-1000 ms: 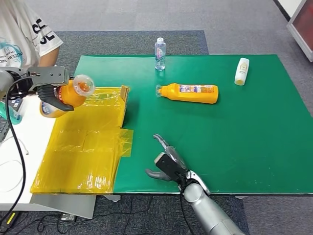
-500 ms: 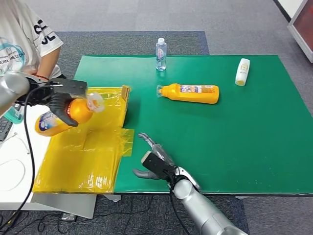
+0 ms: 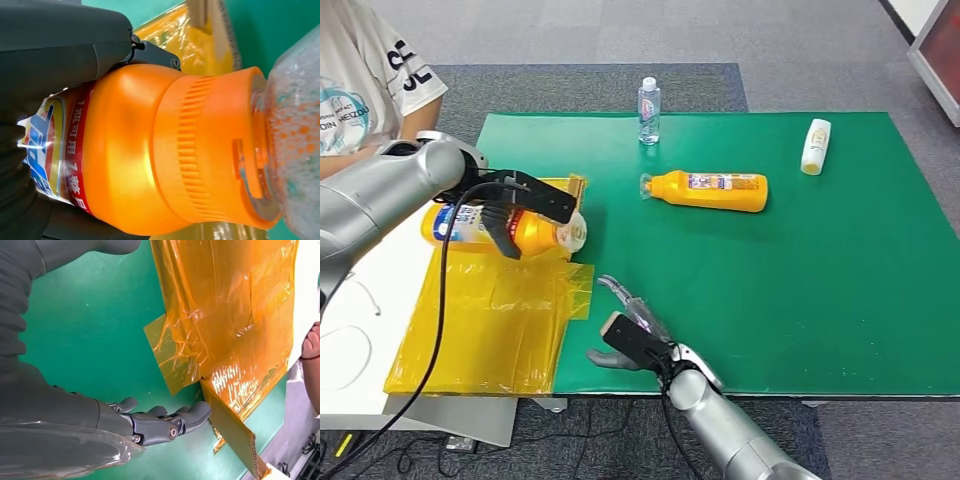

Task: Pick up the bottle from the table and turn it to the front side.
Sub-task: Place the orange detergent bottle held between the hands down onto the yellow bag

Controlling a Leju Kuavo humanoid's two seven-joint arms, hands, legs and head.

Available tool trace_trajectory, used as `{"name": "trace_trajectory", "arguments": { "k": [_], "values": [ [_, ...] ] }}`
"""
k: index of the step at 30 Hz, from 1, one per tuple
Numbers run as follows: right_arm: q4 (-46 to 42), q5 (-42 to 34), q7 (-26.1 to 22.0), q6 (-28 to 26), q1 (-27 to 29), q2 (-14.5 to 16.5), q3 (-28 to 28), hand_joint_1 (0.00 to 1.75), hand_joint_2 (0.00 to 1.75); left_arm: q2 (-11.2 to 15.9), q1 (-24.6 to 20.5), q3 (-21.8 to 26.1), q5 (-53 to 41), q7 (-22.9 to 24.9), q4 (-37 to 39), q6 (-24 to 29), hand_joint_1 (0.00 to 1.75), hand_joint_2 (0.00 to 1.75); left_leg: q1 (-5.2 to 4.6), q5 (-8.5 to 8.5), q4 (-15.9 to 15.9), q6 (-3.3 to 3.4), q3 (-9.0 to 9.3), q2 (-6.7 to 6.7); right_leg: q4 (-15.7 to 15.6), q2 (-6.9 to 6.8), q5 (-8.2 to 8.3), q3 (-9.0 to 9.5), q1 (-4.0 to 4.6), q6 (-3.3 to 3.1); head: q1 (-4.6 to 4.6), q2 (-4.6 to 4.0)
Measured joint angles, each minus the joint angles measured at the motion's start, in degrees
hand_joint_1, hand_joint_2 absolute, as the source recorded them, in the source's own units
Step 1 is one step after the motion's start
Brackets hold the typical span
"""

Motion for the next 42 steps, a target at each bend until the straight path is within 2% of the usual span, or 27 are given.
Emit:
{"name": "trace_trajectory", "arguments": {
  "k": [3,7,14,22,30,42],
  "values": [
    [0.24,-0.1,-0.1,-0.11,0.02,0.02,-0.02,0.0,1.75,-1.15,-0.52,-0.63,0.91,-0.79,0.59,0.03,1.75,1.75,0.0,0.0,0.0,0.0,0.0,0.0,0.01,0.01,0.0,0.0,0.0,0.0,0.0,0.0],
    [0.42,-0.35,-0.65,-0.08,0.01,0.16,-0.02,0.0,1.75,-2.06,-1.18,-1.05,6.77,-1.8,1.91,-0.6,1.75,1.75,0.0,0.0,0.0,0.0,0.0,0.01,0.01,0.01,0.0,0.02,0.0,0.0,0.01,0.0],
    [0.43,-1.15,-1.38,0.32,-0.31,0.35,0.08,0.0,1.75,-1.12,-1.15,-1.25,13.69,-3.27,4.66,-0.53,1.75,1.75,0.02,0.0,0.0,-0.01,0.0,0.02,0.04,0.02,0.0,0.01,0.03,0.0,0.0,0.0],
    [0.4,-1.51,-1.69,0.78,-1.28,0.7,0.65,0.0,1.75,1.5,1.8,-1.95,12.14,-7.27,7.61,0.03,1.75,1.75,0.06,0.03,0.0,-0.02,-0.03,0.02,0.06,0.02,0.0,-0.04,0.07,-0.01,0.0,0.0],
    [-0.31,-1.86,-1.73,0.78,-2.13,0.7,0.87,0.0,1.75,3.7,3.97,-2.11,11.11,-8.27,8.43,-0.6,1.75,1.75,0.05,0.03,0.0,-0.01,-0.05,0.01,0.06,0.01,0.0,-0.05,0.06,-0.01,0.0,0.0],
    [-0.93,-1.72,-1.16,0.44,-2.13,0.84,1.55,0.0,1.75,4.4,6.95,-2.14,5.58,-7.91,8.67,3.01,1.75,1.75,0.05,0.03,0.0,-0.01,-0.03,0.01,0.06,0.01,0.0,-0.04,0.06,-0.01,-0.01,0.0]
  ]
}}
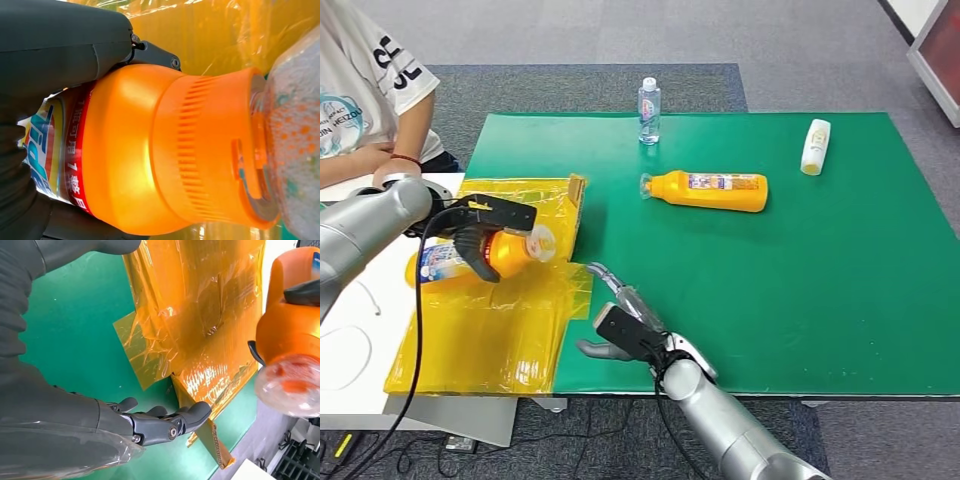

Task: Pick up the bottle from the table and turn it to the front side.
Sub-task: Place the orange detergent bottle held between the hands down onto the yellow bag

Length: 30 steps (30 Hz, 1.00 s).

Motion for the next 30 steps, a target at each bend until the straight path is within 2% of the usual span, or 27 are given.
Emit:
{"name": "trace_trajectory", "arguments": {
  "k": [7,19,25,30],
  "values": [
    [0.0,0.03,0.29,-0.72,0.1,0.16,0.17,0.0,1.75,-0.91,0.43,0.01,-2.4,-2.33,0.01,3.45,1.75,1.75,-0.01,0.0,0.0,0.0,0.0,0.0,0.0,0.0,0.0,0.0,-0.01,0.0,0.01,0.0],
    [-0.02,-0.01,0.52,-1.42,1.07,0.17,0.05,0.0,1.75,-1.61,-0.75,0.18,-1.51,-6.61,-0.96,6.25,1.75,1.75,-0.01,-0.01,0.0,0.0,0.02,0.01,-0.01,0.02,0.0,0.0,-0.02,0.0,0.01,0.0],
    [-0.05,0.16,0.58,-1.35,1.39,0.17,0.03,0.0,1.75,-0.65,-0.91,0.93,0.59,-7.92,-2.71,6.62,1.75,1.75,-0.02,-0.01,0.0,0.0,0.01,0.01,-0.01,0.02,0.0,0.01,-0.02,0.0,0.01,0.0],
    [-0.38,0.34,0.59,-0.88,1.43,0.17,0.07,0.0,1.75,1.6,-0.84,2.17,3.21,-10.87,-4.34,6.05,1.75,1.75,-0.01,-0.01,0.0,0.0,0.01,0.01,0.0,0.03,-0.01,0.01,-0.01,-0.01,0.01,0.0]
  ]
}}
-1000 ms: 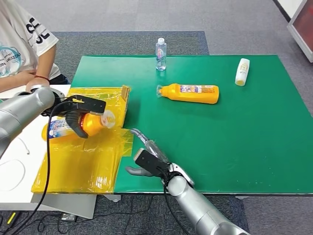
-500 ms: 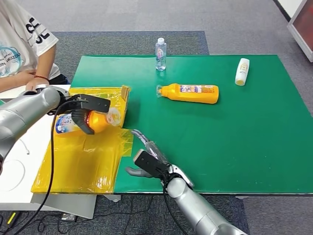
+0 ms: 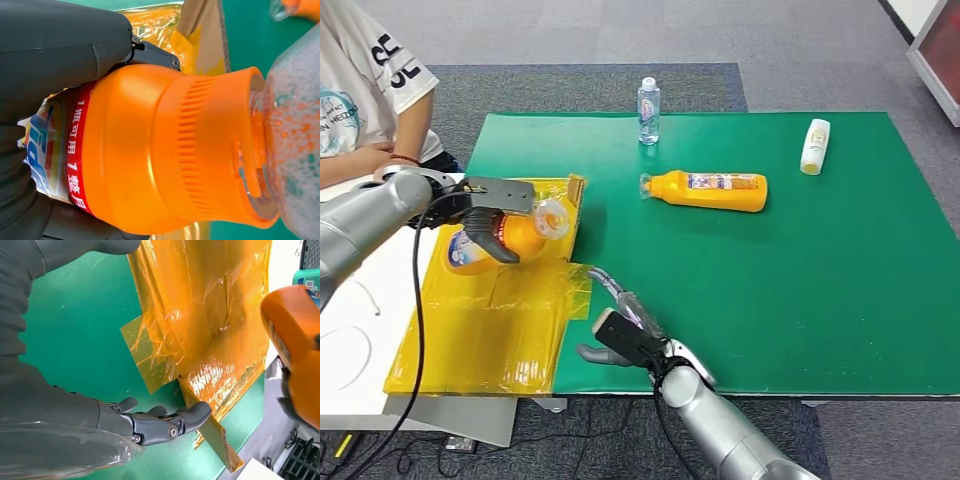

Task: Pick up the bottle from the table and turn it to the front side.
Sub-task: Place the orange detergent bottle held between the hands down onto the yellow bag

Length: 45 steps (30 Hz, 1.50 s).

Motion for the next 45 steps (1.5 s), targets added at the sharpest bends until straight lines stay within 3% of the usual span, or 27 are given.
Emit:
{"name": "trace_trajectory", "arguments": {
  "k": [10,17,26,33,45],
  "values": [
    [-0.31,-0.13,-0.07,0.94,-0.09,0.01,0.69,0.0,1.75,5.7,1.27,2.85,3.37,-2.46,-2.12,-4.36,1.75,1.75,0.01,0.0,0.0,0.0,0.0,0.0,0.0,0.0,-0.02,-0.01,0.02,-0.03,-0.01,0.0],
    [-0.43,-0.48,-0.14,1.57,-0.42,0.22,1.7,0.0,1.75,7.72,1.18,2.2,1.61,1.13,-2.08,-7.86,1.75,1.75,0.01,0.0,0.0,-0.01,0.0,0.0,0.0,-0.01,-0.02,-0.02,0.02,-0.03,0.0,0.0],
    [-0.43,-0.63,-0.04,1.33,-0.99,0.62,2.74,0.0,1.75,5.09,0.01,-0.38,-3.55,6.5,-1.78,-6.7,1.75,1.75,0.0,0.0,0.0,0.0,0.0,-0.01,-0.01,-0.02,-0.02,0.0,-0.01,-0.02,0.01,0.0],
    [-0.43,-0.64,0.19,0.7,-0.95,0.66,3.03,0.0,1.75,2.47,-0.56,-1.11,-4.77,6.97,-1.76,-5.55,1.75,1.75,-0.01,0.0,0.0,0.0,0.0,0.0,-0.01,-0.01,-0.01,-0.02,-0.02,-0.02,0.0,0.0],
    [-0.32,-1.37,-0.17,0.6,-0.8,0.66,3.02,0.0,1.75,0.31,-0.75,-1.2,-4.68,6.95,-0.45,-7.18,1.75,1.75,-0.01,0.0,0.0,0.0,-0.01,0.0,0.0,-0.01,-0.02,-0.02,-0.01,-0.02,0.01,0.0]
  ]
}}
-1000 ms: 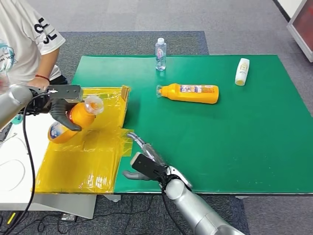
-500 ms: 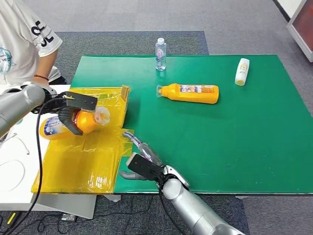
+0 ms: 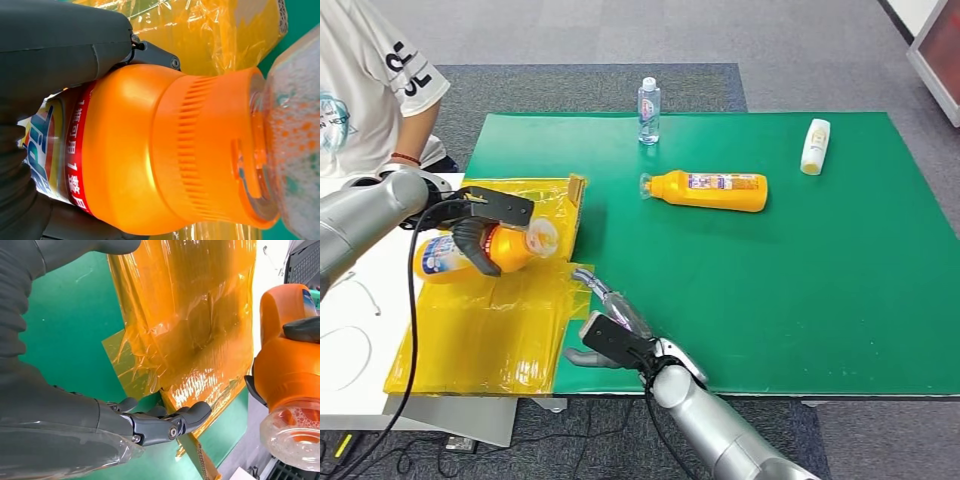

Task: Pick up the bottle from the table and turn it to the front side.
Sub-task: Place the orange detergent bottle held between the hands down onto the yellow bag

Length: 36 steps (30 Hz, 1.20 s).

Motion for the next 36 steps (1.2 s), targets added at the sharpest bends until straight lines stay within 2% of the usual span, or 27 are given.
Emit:
{"name": "trace_trajectory", "arguments": {
  "k": [6,10,14,21,27,36],
  "values": [
    [0.68,-2.41,-0.55,-1.04,0.05,-0.04,-0.61,0.0,1.75,-0.34,-0.16,-0.11,-0.35,-0.19,0.92,-0.65,1.75,1.75,0.01,0.0,0.0,0.0,-0.02,0.0,0.0,0.0,0.01,-0.02,0.01,0.0,-0.02,0.0],
    [1.08,-5.64,-1.13,-2.44,0.02,-0.71,-3.44,0.0,1.75,-0.22,0.19,-0.47,-1.21,-0.74,1.11,-0.28,1.75,1.75,0.01,0.0,0.0,0.0,-0.03,0.0,0.0,0.0,0.01,-0.03,0.01,0.0,-0.01,0.0],
    [1.13,-9.74,-2.56,-2.38,-0.07,-2.3,-8.66,0.0,1.75,-0.17,1.32,-0.81,-2.26,-2.19,1.45,0.81,1.75,1.75,0.0,0.01,0.0,0.01,-0.04,0.0,0.0,-0.01,0.02,-0.03,0.0,0.03,-0.01,0.0],
    [-2.01,-18.01,-5.67,4.16,0.24,-5.6,-20.8,0.0,1.75,-0.21,3.16,-0.92,-3.61,-4.03,1.79,2.16,1.75,1.75,-0.02,0.01,0.01,0.02,-0.04,0.0,-0.01,0.0,0.05,-0.02,-0.03,0.06,0.0,0.0],
    [-5.76,-18.22,-5.48,5.45,1.05,-7.11,-26.82,0.0,1.75,-0.03,3.82,-0.95,-3.67,-4.43,1.83,2.81,1.75,1.75,-0.02,0.0,0.01,0.02,-0.04,0.0,-0.01,0.0,0.05,-0.02,-0.02,0.06,-0.01,0.0],
    [-7.58,-15.9,-5.21,6.26,3.02,-7.26,-28.38,0.0,1.75,0.96,3.58,-0.87,-3.01,-5.78,1.83,4.71,1.75,1.75,-0.01,0.01,0.01,0.02,-0.03,0.0,-0.01,-0.01,0.03,-0.02,-0.02,0.05,0.0,0.0]
  ]
}}
